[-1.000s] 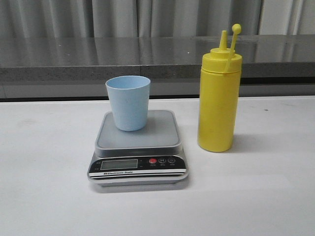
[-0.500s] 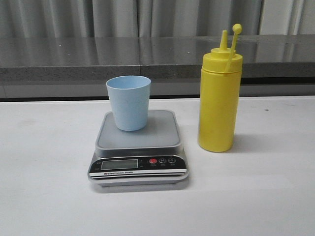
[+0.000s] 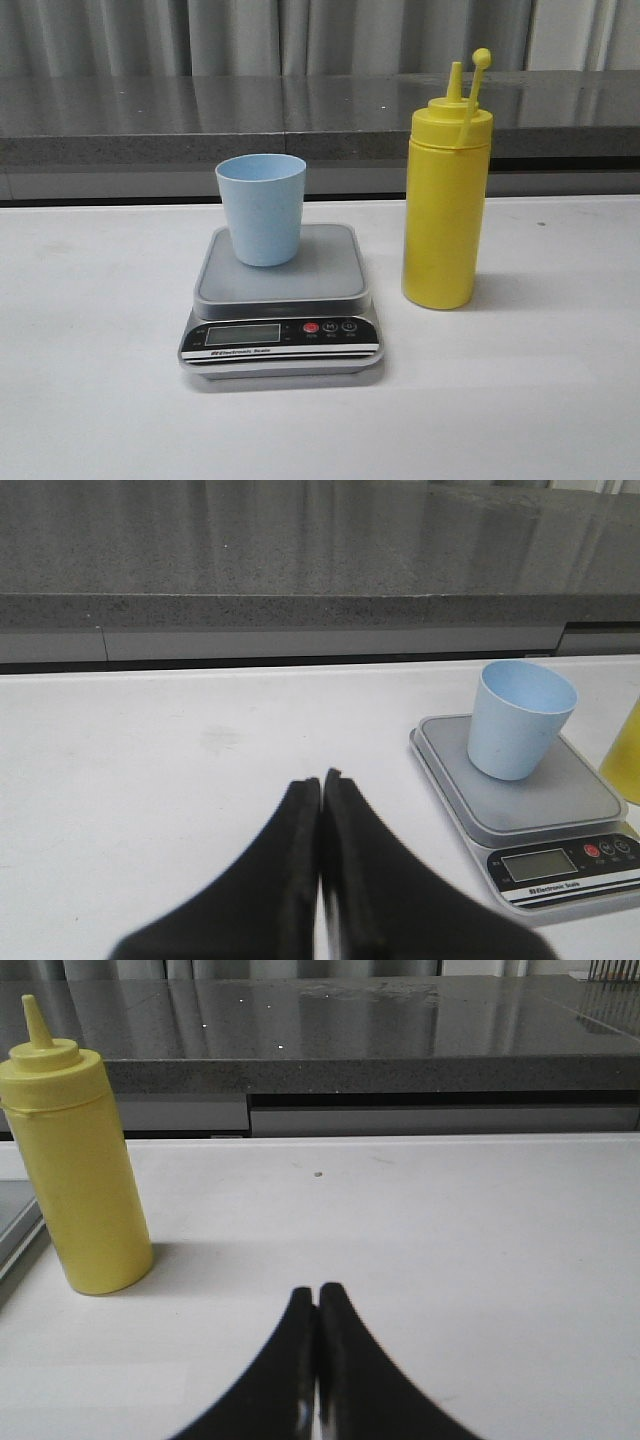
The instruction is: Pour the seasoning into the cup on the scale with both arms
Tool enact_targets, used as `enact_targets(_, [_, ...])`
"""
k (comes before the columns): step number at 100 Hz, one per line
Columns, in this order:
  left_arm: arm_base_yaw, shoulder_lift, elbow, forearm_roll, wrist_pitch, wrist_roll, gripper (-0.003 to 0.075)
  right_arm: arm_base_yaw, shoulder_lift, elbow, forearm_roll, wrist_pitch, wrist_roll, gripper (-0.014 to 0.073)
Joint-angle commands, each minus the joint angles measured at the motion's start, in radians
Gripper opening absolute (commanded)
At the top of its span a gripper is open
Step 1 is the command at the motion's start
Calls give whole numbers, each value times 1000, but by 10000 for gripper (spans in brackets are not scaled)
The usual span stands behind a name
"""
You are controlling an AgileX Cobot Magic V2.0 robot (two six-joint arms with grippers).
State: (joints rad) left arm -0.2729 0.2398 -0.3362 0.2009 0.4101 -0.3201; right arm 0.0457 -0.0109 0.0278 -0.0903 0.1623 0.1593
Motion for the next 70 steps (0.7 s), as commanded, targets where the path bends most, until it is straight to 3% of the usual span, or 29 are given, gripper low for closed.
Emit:
enact_targets(1, [2,11,-29,-3,-78,-9,-20,-9,-20,-22,0,-86,-7,-69])
enact_targets(34, [7,11,-20,71,-160,-9,-20,-9,-20,-22,0,-86,-7,-69])
enact_targets(58, [142,8,13,114,-350,-9,-20,-9,-20,-22,0,-86,-7,-69])
enact_targets(70, [201,-27,84,55,-481,-9,-20,-9,-20,-22,0,-86,-7,-69])
